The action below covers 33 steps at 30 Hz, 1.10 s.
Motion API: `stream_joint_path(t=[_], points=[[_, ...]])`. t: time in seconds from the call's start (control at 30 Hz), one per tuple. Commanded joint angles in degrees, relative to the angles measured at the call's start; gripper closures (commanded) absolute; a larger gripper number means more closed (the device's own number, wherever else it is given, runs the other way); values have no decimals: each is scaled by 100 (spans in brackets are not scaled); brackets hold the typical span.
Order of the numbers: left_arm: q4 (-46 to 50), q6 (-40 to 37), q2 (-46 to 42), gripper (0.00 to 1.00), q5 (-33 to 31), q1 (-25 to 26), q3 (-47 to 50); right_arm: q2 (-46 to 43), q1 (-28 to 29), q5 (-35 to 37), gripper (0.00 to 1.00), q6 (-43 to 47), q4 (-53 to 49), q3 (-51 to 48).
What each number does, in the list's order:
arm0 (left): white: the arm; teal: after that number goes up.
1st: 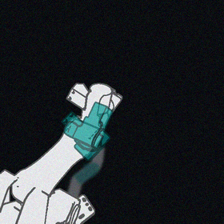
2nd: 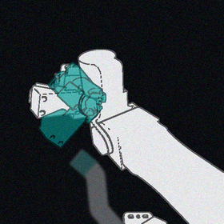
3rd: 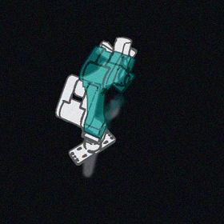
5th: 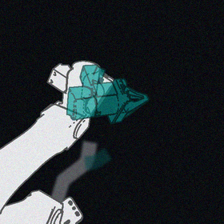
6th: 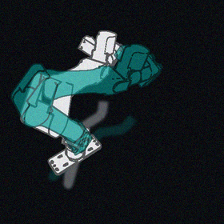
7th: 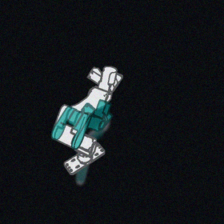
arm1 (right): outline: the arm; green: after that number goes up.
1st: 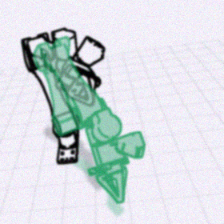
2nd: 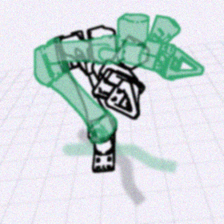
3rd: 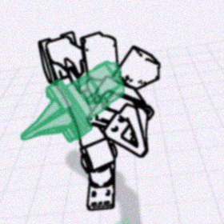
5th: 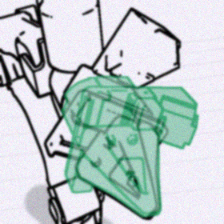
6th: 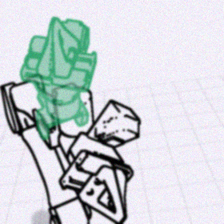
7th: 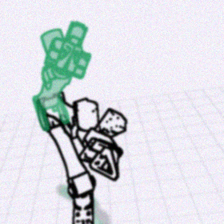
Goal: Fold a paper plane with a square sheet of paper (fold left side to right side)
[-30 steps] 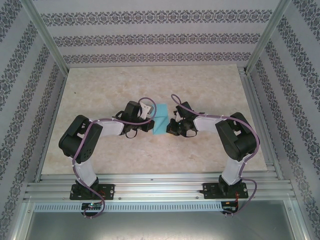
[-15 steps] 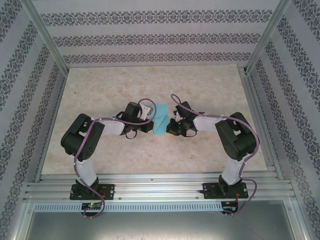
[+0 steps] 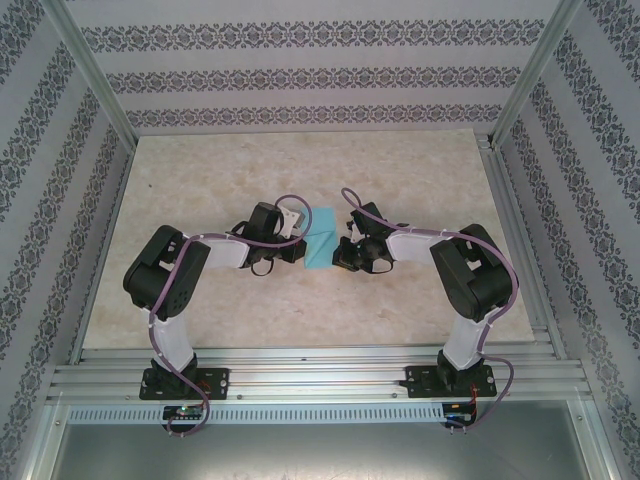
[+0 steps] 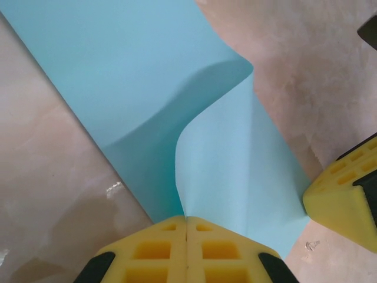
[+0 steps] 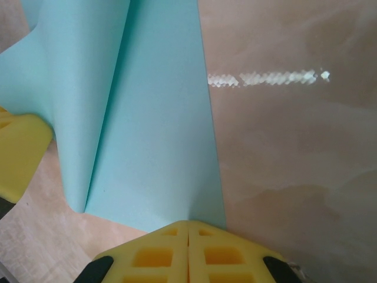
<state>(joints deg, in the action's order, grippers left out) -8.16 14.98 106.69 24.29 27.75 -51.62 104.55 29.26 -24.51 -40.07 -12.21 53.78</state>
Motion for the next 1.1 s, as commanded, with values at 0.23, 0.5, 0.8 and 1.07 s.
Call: stream_joint_path(t=[0.23,0.5,0.8,1.07], points=[[-143,39,297,100,-27,-75,-186,328,106,279,93,158,-248,-17],[-150,39,285,100,-134,-76,-116,355,104,272,93,158,-246,-17],[-124,7,5,100,-261,-79,9,362,115,265,93,149,-226,-34],[-76,-17,-34,100,-275,-77,20,364,115,272,93,141,-223,-39]])
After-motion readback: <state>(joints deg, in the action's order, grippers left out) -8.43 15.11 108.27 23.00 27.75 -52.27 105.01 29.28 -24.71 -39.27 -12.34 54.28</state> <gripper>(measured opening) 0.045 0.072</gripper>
